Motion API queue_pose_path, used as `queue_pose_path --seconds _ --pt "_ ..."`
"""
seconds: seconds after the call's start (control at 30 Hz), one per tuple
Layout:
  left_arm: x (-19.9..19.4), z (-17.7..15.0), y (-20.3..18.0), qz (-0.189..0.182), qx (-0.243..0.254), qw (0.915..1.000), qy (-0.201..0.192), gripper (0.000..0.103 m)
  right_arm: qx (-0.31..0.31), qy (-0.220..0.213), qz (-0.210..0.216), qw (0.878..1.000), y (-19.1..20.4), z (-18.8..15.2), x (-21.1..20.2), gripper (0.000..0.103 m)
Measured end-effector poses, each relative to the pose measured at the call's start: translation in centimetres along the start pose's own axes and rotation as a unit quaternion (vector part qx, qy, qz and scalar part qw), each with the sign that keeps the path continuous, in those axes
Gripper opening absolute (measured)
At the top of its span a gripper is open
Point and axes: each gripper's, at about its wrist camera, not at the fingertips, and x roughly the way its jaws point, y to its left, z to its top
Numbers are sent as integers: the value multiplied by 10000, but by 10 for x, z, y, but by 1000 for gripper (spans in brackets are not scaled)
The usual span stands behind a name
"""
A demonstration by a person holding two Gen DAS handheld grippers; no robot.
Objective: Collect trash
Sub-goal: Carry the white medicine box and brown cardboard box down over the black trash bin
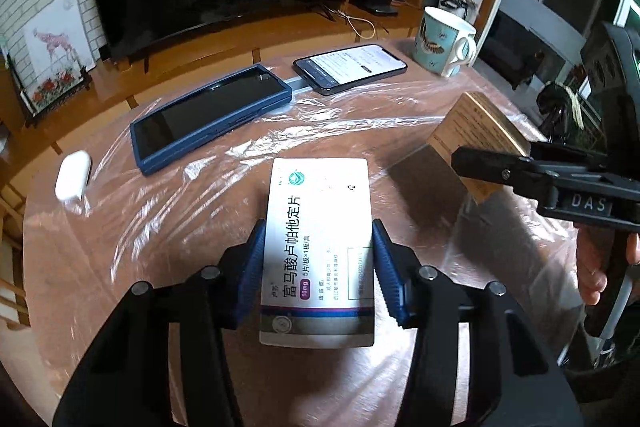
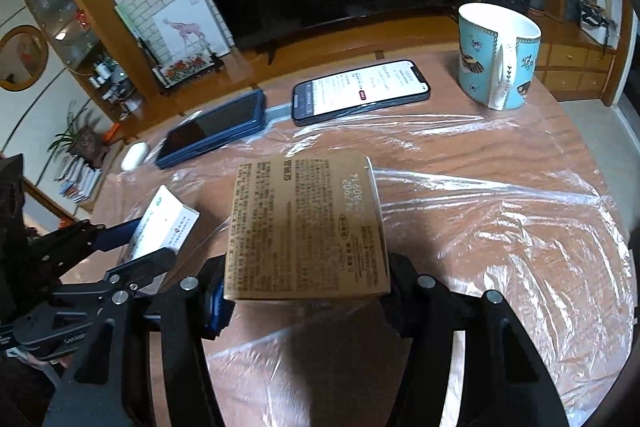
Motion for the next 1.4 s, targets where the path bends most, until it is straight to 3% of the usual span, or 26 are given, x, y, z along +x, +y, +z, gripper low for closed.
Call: queue_pose_path --seconds 0.8,1.4 --pt "-57 -55 -51 -178 -441 9983 -330 52 -391 310 524 9974 -1 -69 -65 57" --pt "-93 -109 -91 -360 -56 9992 -159 52 -559 565 702 9944 -5 -124 -111 57"
